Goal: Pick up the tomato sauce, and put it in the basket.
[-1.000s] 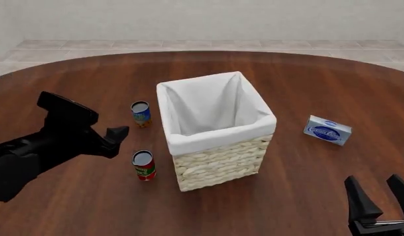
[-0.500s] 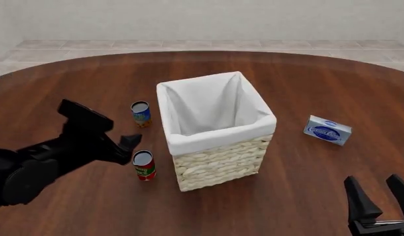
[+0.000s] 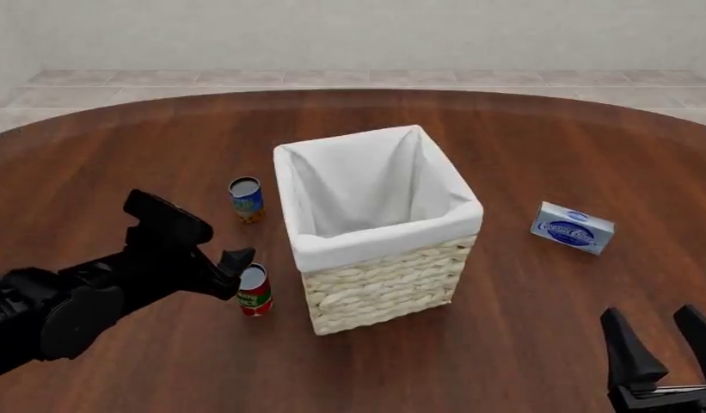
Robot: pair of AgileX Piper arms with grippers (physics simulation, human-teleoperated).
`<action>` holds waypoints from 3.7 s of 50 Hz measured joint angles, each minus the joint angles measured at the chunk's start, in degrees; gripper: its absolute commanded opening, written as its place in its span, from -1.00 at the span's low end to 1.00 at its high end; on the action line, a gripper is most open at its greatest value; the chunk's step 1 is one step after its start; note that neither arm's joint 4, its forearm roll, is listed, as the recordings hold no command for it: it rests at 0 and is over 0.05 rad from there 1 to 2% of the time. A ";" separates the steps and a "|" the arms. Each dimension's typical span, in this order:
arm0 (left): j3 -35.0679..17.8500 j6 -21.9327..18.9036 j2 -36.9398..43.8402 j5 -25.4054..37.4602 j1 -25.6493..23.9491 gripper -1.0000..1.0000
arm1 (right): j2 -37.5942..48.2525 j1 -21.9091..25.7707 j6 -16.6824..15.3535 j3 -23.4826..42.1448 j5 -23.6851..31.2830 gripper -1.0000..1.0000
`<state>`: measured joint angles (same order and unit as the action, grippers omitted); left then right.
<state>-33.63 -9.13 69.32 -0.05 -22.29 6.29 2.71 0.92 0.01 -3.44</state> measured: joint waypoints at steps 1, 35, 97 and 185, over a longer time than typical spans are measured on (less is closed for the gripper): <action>0.08 -0.09 0.27 -0.26 0.05 1.00 | -0.06 0.00 0.01 0.00 0.06 1.00; 1.52 -0.90 9.76 -8.67 0.21 1.00 | -0.90 -0.14 -0.03 0.00 0.63 1.00; 0.79 2.12 21.68 -14.75 -0.53 1.00 | -3.01 -0.67 -0.14 0.01 2.19 1.00; 1.35 3.86 15.66 -10.99 3.47 -1.00 | -3.99 -0.63 0.04 0.02 2.84 1.00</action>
<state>-32.29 -5.27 84.98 -11.04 -18.82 2.30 2.08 0.96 0.03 -0.60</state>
